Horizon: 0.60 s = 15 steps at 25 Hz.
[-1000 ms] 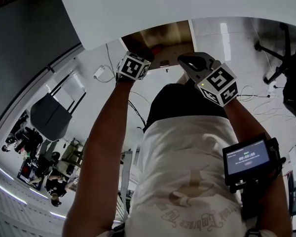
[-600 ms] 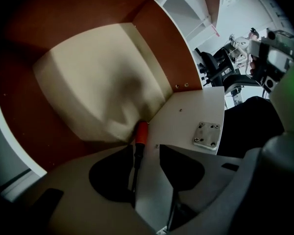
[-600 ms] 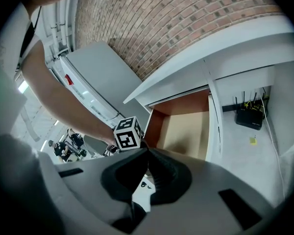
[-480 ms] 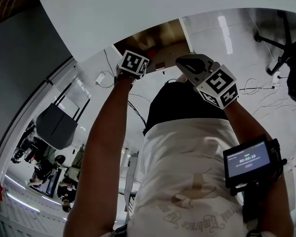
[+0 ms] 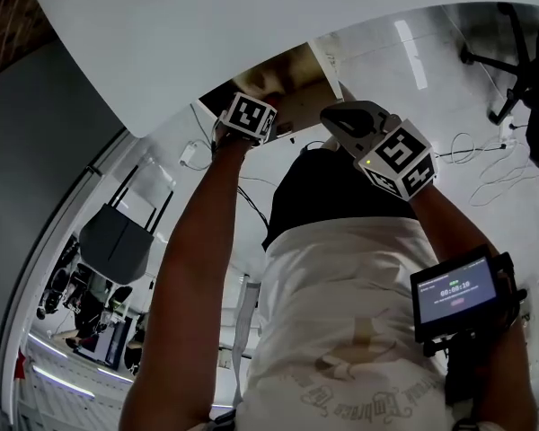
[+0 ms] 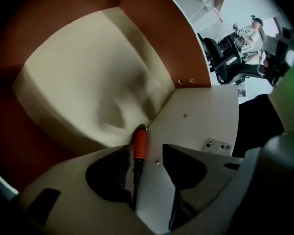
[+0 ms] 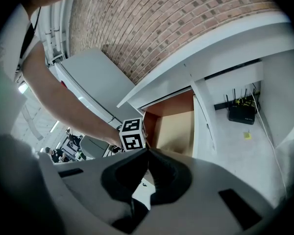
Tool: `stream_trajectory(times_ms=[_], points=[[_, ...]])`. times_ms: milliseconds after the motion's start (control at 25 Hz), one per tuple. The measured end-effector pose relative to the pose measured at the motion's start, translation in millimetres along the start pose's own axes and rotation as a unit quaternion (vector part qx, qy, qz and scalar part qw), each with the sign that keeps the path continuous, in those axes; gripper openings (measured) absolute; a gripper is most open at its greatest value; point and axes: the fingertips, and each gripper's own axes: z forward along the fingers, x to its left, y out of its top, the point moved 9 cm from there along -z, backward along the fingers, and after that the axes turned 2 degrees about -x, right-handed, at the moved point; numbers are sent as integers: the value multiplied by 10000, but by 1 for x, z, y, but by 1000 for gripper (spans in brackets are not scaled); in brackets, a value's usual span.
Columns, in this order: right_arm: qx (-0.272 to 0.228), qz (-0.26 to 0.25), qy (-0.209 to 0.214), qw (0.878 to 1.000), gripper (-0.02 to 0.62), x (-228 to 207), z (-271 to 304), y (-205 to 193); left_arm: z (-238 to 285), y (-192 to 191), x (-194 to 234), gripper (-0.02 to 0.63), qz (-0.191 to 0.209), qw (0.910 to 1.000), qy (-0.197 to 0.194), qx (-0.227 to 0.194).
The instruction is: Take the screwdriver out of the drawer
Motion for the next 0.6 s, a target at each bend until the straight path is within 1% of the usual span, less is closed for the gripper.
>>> stream_trajectory(times_ms=[80,160,320,440,560,600], points=[[7,19,-27,10000,23,-1,-1,-3,6,2,8,209,-16,10000,35,40],[-15,45,-60,10000,23,-4,-4,-5,11,5,14,209,-69,9999,-22,127],[-82,194,-150,9997,23,-13,-17,-12,18,15,9,200,88,9991,-117,387],[-82,245,-162,9995,23,-18,-27,-19,25,23,3,165,33,9988,-137,472],[-117,275,-163,9994,23,-24,-33,-23,32,26,-2,107,111,9986,-23,523],[-137,284,-177,9993,23,-25,-34,-23,32,26,-2,104,133,9986,5,517]])
